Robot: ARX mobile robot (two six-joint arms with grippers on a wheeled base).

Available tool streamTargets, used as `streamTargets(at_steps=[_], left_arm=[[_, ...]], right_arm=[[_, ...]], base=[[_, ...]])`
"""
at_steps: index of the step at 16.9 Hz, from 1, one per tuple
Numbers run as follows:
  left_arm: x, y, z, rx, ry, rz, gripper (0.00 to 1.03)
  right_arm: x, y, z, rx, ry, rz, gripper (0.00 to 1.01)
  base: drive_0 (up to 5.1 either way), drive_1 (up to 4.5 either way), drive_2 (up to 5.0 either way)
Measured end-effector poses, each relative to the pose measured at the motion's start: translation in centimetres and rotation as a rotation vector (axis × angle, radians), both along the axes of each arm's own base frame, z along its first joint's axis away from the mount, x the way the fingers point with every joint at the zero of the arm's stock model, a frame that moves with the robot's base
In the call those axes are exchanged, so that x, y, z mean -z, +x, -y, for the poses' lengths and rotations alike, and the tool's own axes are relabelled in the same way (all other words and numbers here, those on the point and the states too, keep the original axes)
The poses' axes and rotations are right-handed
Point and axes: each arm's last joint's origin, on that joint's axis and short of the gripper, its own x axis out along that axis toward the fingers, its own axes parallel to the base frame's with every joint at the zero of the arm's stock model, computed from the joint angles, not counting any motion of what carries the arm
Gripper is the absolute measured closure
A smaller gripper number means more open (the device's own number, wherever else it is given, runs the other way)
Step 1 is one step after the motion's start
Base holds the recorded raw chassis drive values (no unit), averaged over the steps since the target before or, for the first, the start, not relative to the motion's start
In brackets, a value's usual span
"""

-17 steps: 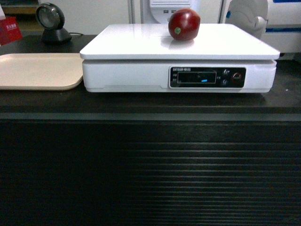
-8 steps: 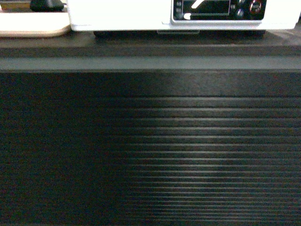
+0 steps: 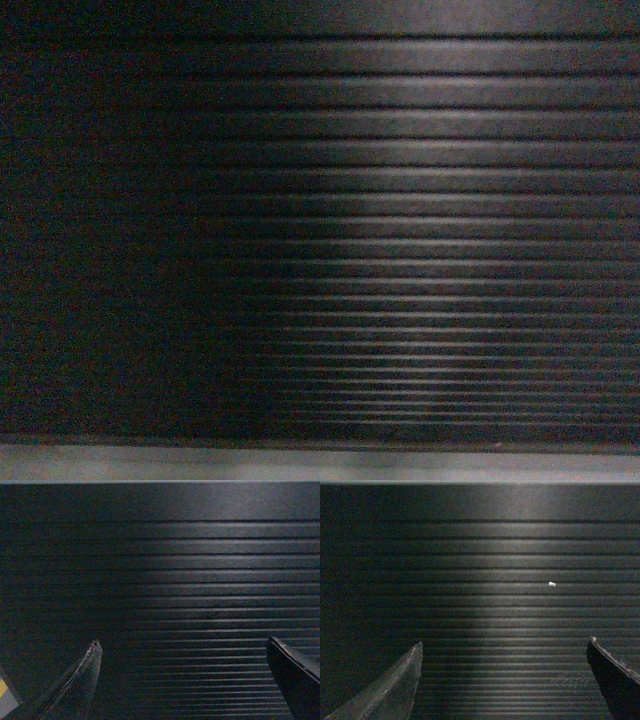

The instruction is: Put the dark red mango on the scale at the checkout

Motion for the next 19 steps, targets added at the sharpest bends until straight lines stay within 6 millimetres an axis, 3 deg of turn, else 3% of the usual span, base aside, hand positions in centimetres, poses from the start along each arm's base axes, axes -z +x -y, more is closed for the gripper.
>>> streamTargets(at_steps=[19], left_arm=[[0.01,0.0,0.0,0.0,0.0,-0.001,0.05]], right_arm=[[0.01,0.0,0.0,0.001,0.0,-0.001,0.03]], base=[[0.0,0.0,0.0]])
